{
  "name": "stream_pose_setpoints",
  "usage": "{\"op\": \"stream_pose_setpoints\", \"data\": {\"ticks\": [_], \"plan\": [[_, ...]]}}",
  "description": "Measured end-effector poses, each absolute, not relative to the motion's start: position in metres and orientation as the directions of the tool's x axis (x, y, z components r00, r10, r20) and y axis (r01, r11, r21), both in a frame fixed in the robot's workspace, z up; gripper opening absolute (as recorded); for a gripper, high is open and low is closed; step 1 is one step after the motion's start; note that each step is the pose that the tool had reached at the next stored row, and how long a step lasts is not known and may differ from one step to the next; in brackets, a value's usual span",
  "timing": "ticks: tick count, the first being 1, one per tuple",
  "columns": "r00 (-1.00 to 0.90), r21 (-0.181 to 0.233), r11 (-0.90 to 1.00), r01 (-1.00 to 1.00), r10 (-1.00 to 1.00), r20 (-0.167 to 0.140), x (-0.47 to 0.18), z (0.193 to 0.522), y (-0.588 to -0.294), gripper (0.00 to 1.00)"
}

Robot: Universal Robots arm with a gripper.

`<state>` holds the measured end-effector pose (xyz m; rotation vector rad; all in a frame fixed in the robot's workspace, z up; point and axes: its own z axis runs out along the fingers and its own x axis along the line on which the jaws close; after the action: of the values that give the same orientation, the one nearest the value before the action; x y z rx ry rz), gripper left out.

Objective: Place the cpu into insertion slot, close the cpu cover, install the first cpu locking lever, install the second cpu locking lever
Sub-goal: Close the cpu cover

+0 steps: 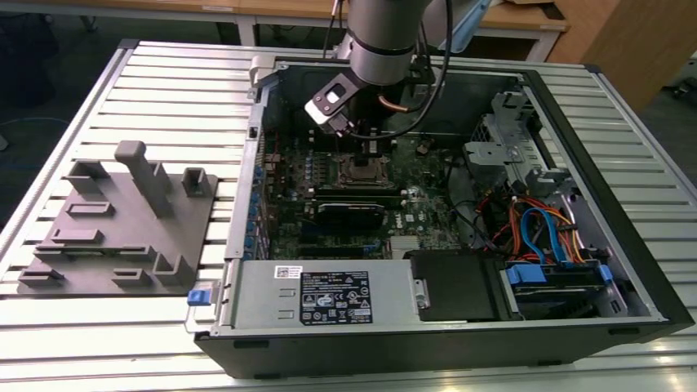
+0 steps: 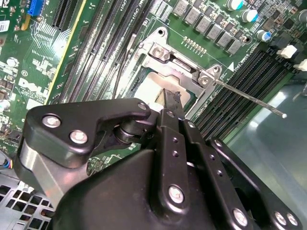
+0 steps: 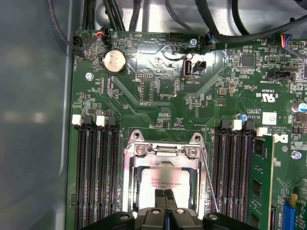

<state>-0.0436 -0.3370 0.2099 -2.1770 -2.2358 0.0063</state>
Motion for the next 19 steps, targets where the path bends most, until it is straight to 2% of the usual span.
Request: {"op": "stream_pose_setpoints", "data": {"ticks": [19], "plan": [[-0.027,-0.017,0.027,0.999,1.0,0.012,-0.0495,0.2093,-0.337,0.1]]}}
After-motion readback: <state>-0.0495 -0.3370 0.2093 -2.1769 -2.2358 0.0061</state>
